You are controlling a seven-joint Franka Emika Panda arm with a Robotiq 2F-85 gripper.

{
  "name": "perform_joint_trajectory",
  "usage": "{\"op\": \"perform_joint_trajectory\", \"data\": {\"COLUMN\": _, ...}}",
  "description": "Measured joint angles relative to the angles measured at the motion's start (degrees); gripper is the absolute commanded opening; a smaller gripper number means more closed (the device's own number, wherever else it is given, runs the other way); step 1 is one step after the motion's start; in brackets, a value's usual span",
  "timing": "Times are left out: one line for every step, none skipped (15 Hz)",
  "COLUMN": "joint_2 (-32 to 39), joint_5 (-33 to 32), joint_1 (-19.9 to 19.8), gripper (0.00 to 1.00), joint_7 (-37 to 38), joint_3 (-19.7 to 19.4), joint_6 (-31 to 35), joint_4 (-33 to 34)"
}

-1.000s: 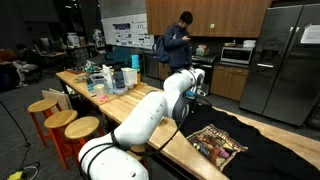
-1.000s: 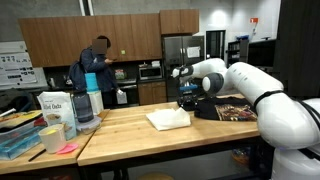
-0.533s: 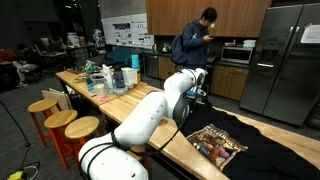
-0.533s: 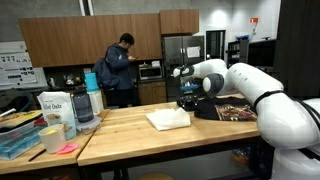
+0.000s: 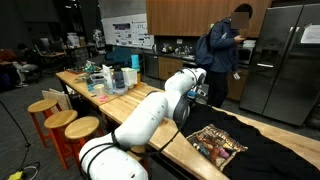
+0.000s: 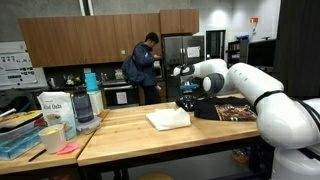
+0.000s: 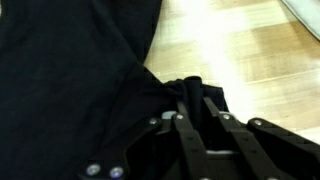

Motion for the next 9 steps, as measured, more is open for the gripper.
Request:
{"op": "perform_joint_trajectory", "data": {"joint_2": 0.05, "joint_5": 0.28, "joint_1": -0.24, "gripper": 0.00, "joint_7": -0.60, "joint_3": 0.24, "joint_6": -0.08, "joint_4": 0.00}}
{"op": "perform_joint_trajectory", "data": {"joint_2": 0.08, "joint_5": 0.49, "joint_1": -0.47, "gripper": 0.00, "joint_7": -1.06, "joint_3": 0.47, "joint_6": -0.20, "joint_4": 0.00}}
{"op": "perform_joint_trajectory", "data": {"joint_2": 0.12, "joint_5": 0.69, "joint_1": -0.67, "gripper": 0.01, "joint_7": -1.54, "joint_3": 0.60, "joint_6": -0.32, "joint_4": 0.00}}
{"op": "perform_joint_trajectory", "data": {"joint_2": 0.15, "joint_5": 0.89, "joint_1": -0.80, "gripper": 0.01, "joint_7": -1.92, "joint_3": 0.69, "joint_6": -0.42, "joint_4": 0.00}}
{"op": "perform_joint_trajectory", "data": {"joint_2": 0.18, "joint_5": 1.06, "joint_1": -0.93, "gripper": 0.01, "joint_7": -2.33, "joint_3": 0.83, "joint_6": -0.58, "joint_4": 0.01}}
{"op": "perform_joint_trajectory", "data": {"joint_2": 0.22, "joint_5": 1.12, "joint_1": -0.98, "gripper": 0.01, "joint_7": -2.76, "joint_3": 1.00, "joint_6": -0.77, "joint_4": 0.04}}
{"op": "perform_joint_trajectory", "data": {"joint_2": 0.23, "joint_5": 1.13, "joint_1": -1.00, "gripper": 0.01, "joint_7": -3.19, "joint_3": 1.17, "joint_6": -0.89, "joint_4": 0.10}}
{"op": "perform_joint_trajectory", "data": {"joint_2": 0.24, "joint_5": 1.14, "joint_1": -0.99, "gripper": 0.01, "joint_7": -3.81, "joint_3": 1.33, "joint_6": -0.92, "joint_4": 0.22}}
{"op": "perform_joint_trajectory", "data": {"joint_2": 0.23, "joint_5": 1.14, "joint_1": -0.99, "gripper": 0.01, "joint_7": -4.27, "joint_3": 1.49, "joint_6": -0.92, "joint_4": 0.55}}
